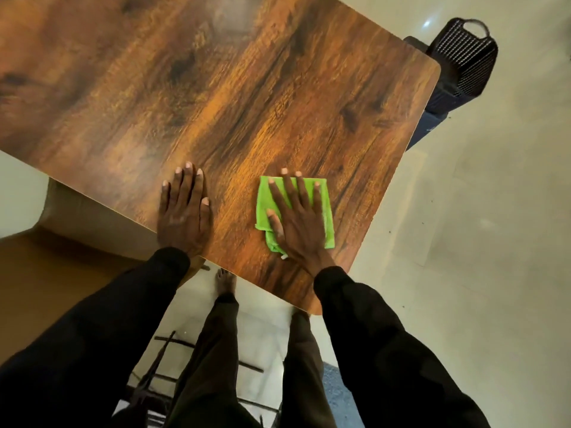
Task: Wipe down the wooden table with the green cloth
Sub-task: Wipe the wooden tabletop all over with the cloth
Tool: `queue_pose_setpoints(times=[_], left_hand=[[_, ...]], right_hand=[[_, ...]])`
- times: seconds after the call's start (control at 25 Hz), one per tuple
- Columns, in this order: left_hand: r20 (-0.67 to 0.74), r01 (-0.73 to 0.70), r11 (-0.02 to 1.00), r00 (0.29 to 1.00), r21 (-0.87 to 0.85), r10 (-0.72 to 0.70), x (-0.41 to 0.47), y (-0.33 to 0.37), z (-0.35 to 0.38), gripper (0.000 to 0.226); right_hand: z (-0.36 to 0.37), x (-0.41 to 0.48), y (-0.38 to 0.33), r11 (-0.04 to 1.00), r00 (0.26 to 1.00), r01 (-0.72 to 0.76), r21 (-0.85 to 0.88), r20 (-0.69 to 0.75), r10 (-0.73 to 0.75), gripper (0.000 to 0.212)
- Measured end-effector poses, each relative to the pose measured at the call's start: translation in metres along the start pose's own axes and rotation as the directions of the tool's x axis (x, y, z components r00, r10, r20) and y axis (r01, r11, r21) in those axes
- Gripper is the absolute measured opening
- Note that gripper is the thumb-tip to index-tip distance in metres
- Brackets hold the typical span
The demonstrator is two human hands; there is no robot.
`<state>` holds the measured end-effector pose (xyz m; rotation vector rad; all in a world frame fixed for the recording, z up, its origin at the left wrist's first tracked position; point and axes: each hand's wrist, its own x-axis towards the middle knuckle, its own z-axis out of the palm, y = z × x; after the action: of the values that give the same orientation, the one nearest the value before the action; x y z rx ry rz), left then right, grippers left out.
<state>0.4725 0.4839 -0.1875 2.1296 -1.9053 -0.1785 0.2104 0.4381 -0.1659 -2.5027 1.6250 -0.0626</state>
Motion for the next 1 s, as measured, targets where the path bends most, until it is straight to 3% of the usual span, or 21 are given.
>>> queue_pose_setpoints(times=[0.12, 0.24, 0.32, 0.48, 0.52, 0.6, 0.68, 0.76, 0.88, 1.0], left_hand=[[0.008, 0.017, 1.0, 1.0, 0.003, -0.017, -0.007, 0.013, 0.002, 0.06], [-0.016, 0.113, 0.994, 0.993, -0.006, -0.113, -0.017, 0.044, 0.004, 0.06], [-0.024, 0.193, 0.981, 0.981, -0.01, -0.193, -0.025, 0.066, 0.01, 0.06], [-0.043, 0.302, 0.953, 0.953, 0.029, -0.301, -0.035, 0.091, 0.023, 0.06], [-0.053, 0.318, 0.947, 0.947, 0.042, -0.316, -0.038, 0.096, 0.026, 0.06], [-0.078, 0.343, 0.938, 0.937, 0.043, -0.339, -0.044, 0.103, 0.03, 0.06], [-0.105, 0.356, 0.934, 0.93, 0.028, -0.351, -0.045, 0.109, 0.031, 0.06], [-0.125, 0.359, 0.933, 0.928, 0.031, -0.352, -0.046, 0.112, 0.031, 0.06], [-0.135, 0.367, 0.929, 0.924, 0.043, -0.358, -0.044, 0.116, 0.03, 0.06], [-0.141, 0.365, 0.93, 0.924, 0.047, -0.356, -0.045, 0.115, 0.031, 0.06]], right_hand=[[0.014, -0.044, -0.009, 0.938, 0.935, 0.346, 0.036, 0.074, -0.347, 0.068], [0.006, -0.104, 0.028, 0.874, 0.861, 0.486, 0.029, 0.157, -0.484, 0.068], [-0.006, -0.105, 0.072, 0.896, 0.886, 0.445, 0.0, 0.144, -0.44, 0.066], [-0.022, -0.037, 0.096, 0.989, 0.987, 0.147, -0.015, 0.068, -0.146, 0.066], [-0.02, -0.026, 0.086, 0.99, 0.988, 0.138, -0.016, 0.075, -0.136, 0.067], [-0.012, -0.027, 0.067, 0.961, 0.956, 0.276, -0.004, 0.101, -0.275, 0.068], [-0.007, -0.049, 0.072, 0.87, 0.861, 0.492, 0.024, 0.138, -0.49, 0.068], [-0.008, -0.07, 0.103, 0.812, 0.801, 0.584, 0.013, 0.152, -0.579, 0.067], [-0.025, -0.051, 0.162, 0.861, 0.855, 0.509, 0.002, 0.113, -0.506, 0.065], [-0.037, 0.018, 0.179, 0.954, 0.952, 0.3, -0.019, 0.066, -0.298, 0.066]])
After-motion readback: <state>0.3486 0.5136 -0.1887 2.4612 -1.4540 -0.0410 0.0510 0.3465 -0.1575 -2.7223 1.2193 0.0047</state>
